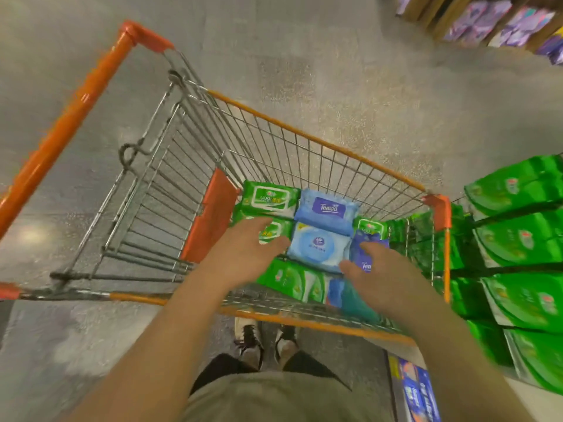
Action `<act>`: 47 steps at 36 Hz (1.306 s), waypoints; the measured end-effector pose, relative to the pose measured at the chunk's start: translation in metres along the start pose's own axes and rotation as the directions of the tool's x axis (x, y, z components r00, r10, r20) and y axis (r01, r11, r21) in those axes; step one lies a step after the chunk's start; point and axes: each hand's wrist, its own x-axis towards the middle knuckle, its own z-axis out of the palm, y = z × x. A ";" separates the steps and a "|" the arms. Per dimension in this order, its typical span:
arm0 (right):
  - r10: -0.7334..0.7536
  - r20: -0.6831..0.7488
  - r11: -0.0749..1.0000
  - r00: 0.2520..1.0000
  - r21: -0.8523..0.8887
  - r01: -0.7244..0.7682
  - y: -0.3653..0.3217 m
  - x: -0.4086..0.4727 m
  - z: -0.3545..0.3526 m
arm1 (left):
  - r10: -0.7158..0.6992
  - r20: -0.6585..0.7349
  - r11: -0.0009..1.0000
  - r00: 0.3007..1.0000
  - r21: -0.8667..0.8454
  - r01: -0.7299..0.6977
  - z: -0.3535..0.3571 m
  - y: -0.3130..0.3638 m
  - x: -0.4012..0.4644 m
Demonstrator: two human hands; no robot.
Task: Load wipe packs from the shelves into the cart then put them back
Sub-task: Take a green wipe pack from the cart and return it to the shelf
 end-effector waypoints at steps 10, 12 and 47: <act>0.129 0.324 0.977 0.937 0.119 -0.176 0.042 0.108 0.061 | -0.414 0.252 0.864 0.875 -0.193 0.465 0.057 -0.029 0.080; 0.148 0.375 0.980 0.915 0.071 -0.187 0.052 0.134 0.084 | -0.496 0.340 0.785 0.799 -0.219 0.580 0.076 -0.042 0.096; -0.074 0.428 0.974 0.901 -0.161 0.156 0.123 0.276 0.254 | -0.566 0.294 0.816 0.770 0.064 0.575 0.232 -0.091 0.181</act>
